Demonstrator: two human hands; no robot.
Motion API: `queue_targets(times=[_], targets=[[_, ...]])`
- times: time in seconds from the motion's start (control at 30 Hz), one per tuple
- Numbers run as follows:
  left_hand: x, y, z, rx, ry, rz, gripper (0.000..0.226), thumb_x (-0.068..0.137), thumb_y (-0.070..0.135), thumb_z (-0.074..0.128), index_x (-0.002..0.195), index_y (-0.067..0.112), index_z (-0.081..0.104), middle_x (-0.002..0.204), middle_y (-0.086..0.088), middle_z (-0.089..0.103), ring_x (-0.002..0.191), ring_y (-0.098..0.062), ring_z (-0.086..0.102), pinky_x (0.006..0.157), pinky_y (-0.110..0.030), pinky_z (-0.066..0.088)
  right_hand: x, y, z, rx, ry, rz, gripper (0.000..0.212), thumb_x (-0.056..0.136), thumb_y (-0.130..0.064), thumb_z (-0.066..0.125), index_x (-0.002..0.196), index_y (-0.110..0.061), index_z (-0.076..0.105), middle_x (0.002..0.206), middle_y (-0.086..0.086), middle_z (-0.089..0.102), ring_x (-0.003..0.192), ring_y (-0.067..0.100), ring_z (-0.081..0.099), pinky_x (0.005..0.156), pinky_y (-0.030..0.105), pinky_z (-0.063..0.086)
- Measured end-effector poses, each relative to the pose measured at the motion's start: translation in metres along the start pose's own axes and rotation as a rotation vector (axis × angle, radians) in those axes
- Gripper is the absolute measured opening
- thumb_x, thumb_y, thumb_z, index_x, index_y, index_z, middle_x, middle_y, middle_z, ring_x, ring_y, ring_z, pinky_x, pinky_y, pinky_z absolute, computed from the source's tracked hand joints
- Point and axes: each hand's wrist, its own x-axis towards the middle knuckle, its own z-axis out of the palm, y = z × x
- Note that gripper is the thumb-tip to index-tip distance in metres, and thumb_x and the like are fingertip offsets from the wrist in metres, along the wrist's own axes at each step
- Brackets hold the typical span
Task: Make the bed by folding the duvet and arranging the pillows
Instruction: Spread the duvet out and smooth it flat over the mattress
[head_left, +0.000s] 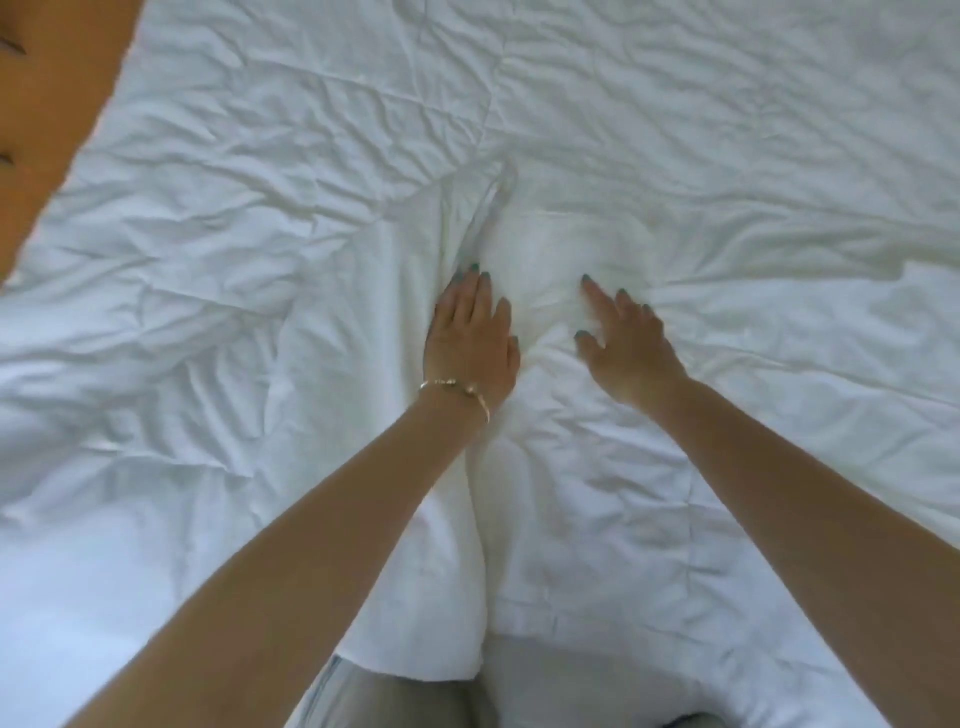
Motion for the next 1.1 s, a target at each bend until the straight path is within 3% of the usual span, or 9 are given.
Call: queue_targets(times=[0.1,0.27,0.4,0.53,0.67,0.8,1.0,1.03,1.1], targets=[[-0.111,-0.029,-0.023,0.054,0.039,-0.077,0.066,0.083,0.054,0.052,0.141,0.024,0.045,0.158,-0.009,0.02,0.147,-0.032,0.004,0.116,-0.05,-0.012,-0.051,-0.066,0.007,0.22,0.026,-0.263,0.069,0.096,-0.051,0.042,0.151,-0.044,0.001,0.144,0.004,0.043,0.132,0.03,0.038,0.11,0.048,0.03],[-0.24,-0.056,-0.027,-0.089,-0.217,-0.426,0.114,0.048,0.091,0.047,0.148,0.042,0.023,0.16,-0.012,0.01,0.144,-0.046,0.001,0.11,-0.062,-0.007,-0.09,-0.175,0.008,0.669,-0.222,-0.264,0.101,0.077,-0.052,0.071,0.134,-0.071,-0.01,0.142,0.012,0.032,0.132,0.028,0.035,0.106,0.047,0.037],[-0.244,-0.106,-0.008,-0.002,-0.318,-0.192,0.126,0.034,0.062,0.078,0.147,0.043,0.026,0.158,-0.012,0.021,0.142,-0.046,0.018,0.103,-0.074,0.016,-0.08,-0.211,0.014,0.65,-0.114,-0.264,0.11,0.073,-0.02,0.074,0.138,-0.069,0.0,0.114,0.004,0.034,0.105,0.023,0.045,0.096,0.035,0.048],[-0.19,-0.179,-0.023,0.004,-0.203,0.156,0.114,0.033,0.03,0.084,0.138,0.035,0.039,0.12,-0.002,0.062,0.111,-0.028,0.06,0.097,-0.06,0.042,-0.061,-0.23,0.004,0.681,-0.077,-0.384,0.086,0.083,-0.008,0.065,0.148,-0.046,0.023,0.145,0.001,0.032,0.124,0.002,0.038,0.091,-0.002,0.031],[-0.131,-0.229,-0.074,-0.221,-0.126,0.361,0.082,0.058,0.04,0.072,0.131,0.032,0.036,0.101,0.0,0.067,0.074,-0.021,0.068,0.059,-0.032,0.057,-0.017,-0.257,-0.029,0.815,-0.169,-0.36,0.066,0.089,-0.032,0.066,0.147,-0.037,0.034,0.157,-0.011,0.022,0.142,0.002,0.023,0.107,0.019,0.024],[-0.053,-0.296,-0.145,-0.597,-0.08,0.145,0.049,0.079,0.03,0.053,0.127,0.036,0.049,0.109,0.007,0.066,0.092,-0.013,0.062,0.082,-0.021,0.045,0.031,-0.277,-0.054,0.742,-0.21,-0.303,0.065,0.088,-0.025,0.069,0.145,-0.031,0.039,0.15,-0.009,0.032,0.134,0.007,0.034,0.109,0.026,0.033],[0.029,-0.378,-0.137,-0.2,0.257,-0.73,0.057,0.088,0.021,0.056,0.139,0.009,0.032,0.134,-0.017,0.044,0.118,-0.04,0.047,0.098,-0.052,0.039,0.05,-0.3,-0.049,0.974,-0.051,-0.186,0.049,0.097,-0.045,0.048,0.145,-0.042,0.036,0.156,-0.009,0.025,0.142,0.013,0.029,0.116,0.04,0.028],[0.03,-0.371,-0.13,-0.18,0.366,-0.747,0.055,0.091,0.023,0.053,0.139,0.007,0.033,0.138,-0.018,0.041,0.123,-0.039,0.043,0.103,-0.052,0.034,0.05,-0.299,-0.044,0.937,-0.043,-0.21,0.053,0.097,-0.045,0.05,0.146,-0.043,0.031,0.159,-0.009,0.017,0.144,0.012,0.022,0.118,0.04,0.024],[0.025,-0.353,-0.11,-0.142,0.606,-0.414,0.047,0.095,0.025,0.048,0.138,0.007,0.041,0.136,-0.018,0.046,0.124,-0.037,0.044,0.105,-0.053,0.032,0.051,-0.294,-0.031,0.722,-0.049,-0.249,0.065,0.093,-0.045,0.056,0.149,-0.046,0.021,0.161,-0.009,0.005,0.148,0.017,0.011,0.119,0.043,0.018]])
